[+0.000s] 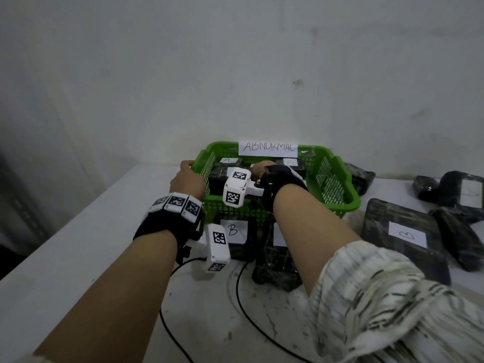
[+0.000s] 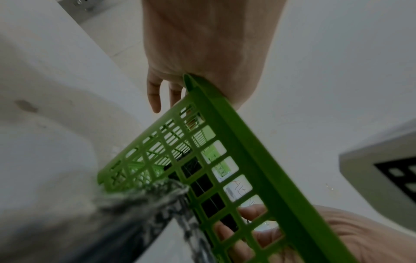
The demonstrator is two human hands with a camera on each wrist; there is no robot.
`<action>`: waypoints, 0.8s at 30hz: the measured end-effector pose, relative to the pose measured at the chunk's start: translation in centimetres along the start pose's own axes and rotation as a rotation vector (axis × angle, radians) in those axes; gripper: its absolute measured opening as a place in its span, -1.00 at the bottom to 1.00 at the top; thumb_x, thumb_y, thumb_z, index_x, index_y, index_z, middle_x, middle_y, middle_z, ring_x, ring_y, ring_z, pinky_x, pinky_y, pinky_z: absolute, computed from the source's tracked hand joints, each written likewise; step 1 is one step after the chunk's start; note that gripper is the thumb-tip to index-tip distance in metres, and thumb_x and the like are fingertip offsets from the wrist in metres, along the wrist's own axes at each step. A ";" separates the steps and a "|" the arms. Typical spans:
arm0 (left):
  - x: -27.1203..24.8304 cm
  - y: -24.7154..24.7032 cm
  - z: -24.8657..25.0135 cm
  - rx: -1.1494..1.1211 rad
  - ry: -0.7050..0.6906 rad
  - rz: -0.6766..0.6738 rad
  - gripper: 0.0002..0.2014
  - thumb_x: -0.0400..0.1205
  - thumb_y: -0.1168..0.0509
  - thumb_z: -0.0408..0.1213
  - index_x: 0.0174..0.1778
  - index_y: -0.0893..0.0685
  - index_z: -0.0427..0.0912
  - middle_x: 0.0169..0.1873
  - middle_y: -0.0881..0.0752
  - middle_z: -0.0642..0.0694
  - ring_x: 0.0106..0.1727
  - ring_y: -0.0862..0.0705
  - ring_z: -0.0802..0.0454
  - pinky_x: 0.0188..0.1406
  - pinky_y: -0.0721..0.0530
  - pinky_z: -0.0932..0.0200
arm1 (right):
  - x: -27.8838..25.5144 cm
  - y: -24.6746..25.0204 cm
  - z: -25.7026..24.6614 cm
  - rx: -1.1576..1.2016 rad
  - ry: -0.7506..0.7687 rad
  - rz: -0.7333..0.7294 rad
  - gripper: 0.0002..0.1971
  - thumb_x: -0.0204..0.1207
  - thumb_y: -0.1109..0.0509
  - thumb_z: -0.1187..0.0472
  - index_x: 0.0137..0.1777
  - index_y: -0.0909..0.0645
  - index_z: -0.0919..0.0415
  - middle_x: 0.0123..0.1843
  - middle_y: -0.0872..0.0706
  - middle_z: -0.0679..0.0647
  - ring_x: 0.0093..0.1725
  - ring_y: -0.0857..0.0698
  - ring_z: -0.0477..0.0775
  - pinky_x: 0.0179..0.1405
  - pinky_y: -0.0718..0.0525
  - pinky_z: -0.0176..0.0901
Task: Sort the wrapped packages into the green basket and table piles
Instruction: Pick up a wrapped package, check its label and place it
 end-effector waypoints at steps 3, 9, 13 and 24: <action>0.2 -0.1 -0.1 0.010 -0.001 0.004 -0.55 0.64 -0.03 -0.38 0.49 -0.31 -0.11 0.26 -0.62 -0.33 0.27 -0.57 -0.32 0.17 -0.50 -0.05 | 0.7 0.3 0.1 -0.065 -0.001 0.063 -0.77 0.64 -0.25 0.18 -0.26 -0.49 0.21 0.13 -0.71 0.30 -0.07 -0.61 0.17 0.09 -0.60 -0.04; 0.3 -0.2 0.0 0.039 0.006 0.010 -0.55 0.65 -0.02 -0.36 0.49 -0.31 -0.11 0.27 -0.61 -0.34 0.29 -0.55 -0.32 0.24 -0.50 -0.07 | -0.5 0.5 -0.7 -0.169 0.081 0.018 -0.78 0.66 -0.23 0.25 -0.18 -0.59 0.30 -0.22 -0.60 0.14 -0.19 -0.60 0.13 -0.05 -0.44 -0.18; 0.0 -0.1 0.5 0.167 0.000 0.037 -0.57 0.66 -0.02 -0.34 0.49 -0.32 -0.15 0.34 -0.53 -0.39 0.37 -0.45 -0.34 0.35 -0.40 -0.10 | -1.7 1.5 0.3 0.015 0.078 0.075 -0.69 0.63 -0.28 0.24 0.31 -0.61 0.34 0.25 -0.69 0.26 0.14 -0.67 0.25 0.01 -0.52 -0.11; -5.1 -3.0 10.3 0.407 -0.289 0.130 -0.76 0.61 -0.15 -0.18 0.08 -0.66 -0.13 0.22 -0.61 -0.34 0.14 -0.56 -0.27 0.13 -0.52 -0.05 | -8.8 9.9 10.2 1.000 0.061 0.284 -0.70 0.61 -0.34 0.19 0.30 -0.48 0.24 -0.15 -0.54 0.09 -0.28 -0.53 0.03 -0.17 -0.52 -0.05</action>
Point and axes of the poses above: each hand's wrist, its own x-axis towards the middle knuckle, its own y-axis out of the back of the hand, z = x × y, the point moved 5 cm from there along x, towards the middle knuckle
